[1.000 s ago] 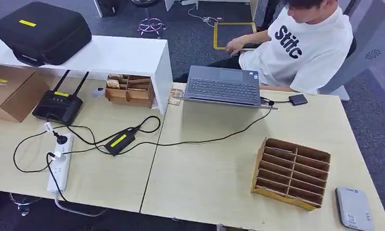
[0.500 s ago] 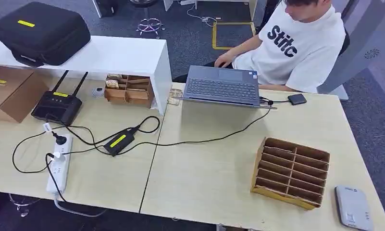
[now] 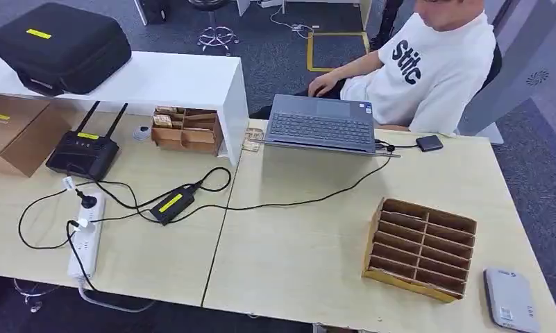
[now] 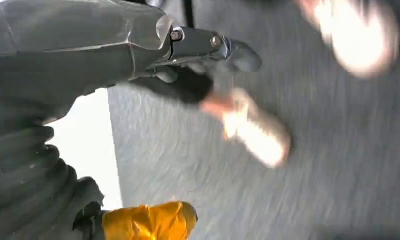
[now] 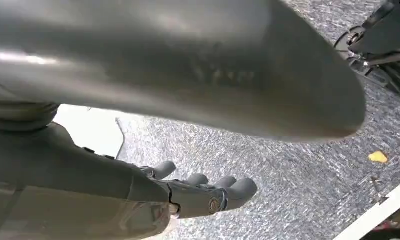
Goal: Pass the card to the sensor for recognition and then transmit it.
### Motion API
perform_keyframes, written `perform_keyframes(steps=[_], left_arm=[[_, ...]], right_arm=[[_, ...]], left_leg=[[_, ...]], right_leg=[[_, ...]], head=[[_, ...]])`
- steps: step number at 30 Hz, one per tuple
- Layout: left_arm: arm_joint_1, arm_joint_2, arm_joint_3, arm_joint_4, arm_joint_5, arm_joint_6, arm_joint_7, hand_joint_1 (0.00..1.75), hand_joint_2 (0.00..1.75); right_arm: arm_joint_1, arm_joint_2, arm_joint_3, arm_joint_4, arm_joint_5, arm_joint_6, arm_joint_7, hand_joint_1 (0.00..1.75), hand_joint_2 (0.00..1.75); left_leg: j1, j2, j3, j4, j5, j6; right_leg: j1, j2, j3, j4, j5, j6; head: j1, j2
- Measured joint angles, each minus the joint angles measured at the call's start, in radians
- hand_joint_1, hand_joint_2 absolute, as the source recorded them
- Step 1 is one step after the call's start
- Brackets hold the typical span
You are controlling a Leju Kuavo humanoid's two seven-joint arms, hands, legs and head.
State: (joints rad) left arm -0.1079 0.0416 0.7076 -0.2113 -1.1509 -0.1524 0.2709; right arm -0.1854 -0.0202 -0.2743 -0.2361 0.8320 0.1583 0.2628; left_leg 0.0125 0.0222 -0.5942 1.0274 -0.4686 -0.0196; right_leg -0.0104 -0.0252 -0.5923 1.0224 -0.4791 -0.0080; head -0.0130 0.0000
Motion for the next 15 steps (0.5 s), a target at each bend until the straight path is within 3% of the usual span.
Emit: perform_keyframes(steps=[2,7,10,13,15], left_arm=[[0.003,0.008,-0.001,0.0,-0.005,-0.03,0.004,0.0,1.75],[0.005,0.003,-0.005,0.0,0.014,0.232,-0.015,0.0,1.75],[0.001,0.001,-0.004,0.0,0.018,0.16,-0.013,0.0,1.75],[0.001,0.007,-0.006,0.001,-0.007,0.008,-0.004,0.0,1.75],[0.004,0.013,-0.006,0.002,-0.01,-0.012,-0.004,0.0,1.75]], right_arm=[[-0.01,0.0,0.001,0.0,0.006,0.007,0.008,0.0,0.0],[-0.002,0.0,0.001,0.0,-0.028,-0.034,0.002,0.0,0.0],[0.005,0.0,0.001,0.0,-0.024,-0.026,-0.004,0.0,0.0],[-0.002,0.0,0.001,0.0,-0.003,-0.001,0.0,0.0,0.0],[-0.01,0.0,0.002,0.0,0.005,0.003,0.008,0.0,0.0]], left_leg=[[0.0,0.0,0.0,0.0,0.0,0.0],[0.0,-0.001,0.0,0.0,0.0,0.0],[0.0,0.0,0.0,0.0,0.0,0.0],[0.0,0.0,0.0,0.0,0.0,0.0],[0.0,0.0,0.0,0.0,0.0,0.0]], right_leg=[[0.0,0.0,0.0,0.0,0.0,0.0],[0.0,-0.001,0.0,0.0,0.0,0.0],[0.0,0.0,0.0,0.0,0.0,0.0],[0.0,0.0,0.0,0.0,0.0,0.0],[0.0,0.0,0.0,0.0,0.0,0.0]], head=[[0.0,0.0],[0.0,0.0],[0.0,0.0],[0.0,0.0],[0.0,0.0]])
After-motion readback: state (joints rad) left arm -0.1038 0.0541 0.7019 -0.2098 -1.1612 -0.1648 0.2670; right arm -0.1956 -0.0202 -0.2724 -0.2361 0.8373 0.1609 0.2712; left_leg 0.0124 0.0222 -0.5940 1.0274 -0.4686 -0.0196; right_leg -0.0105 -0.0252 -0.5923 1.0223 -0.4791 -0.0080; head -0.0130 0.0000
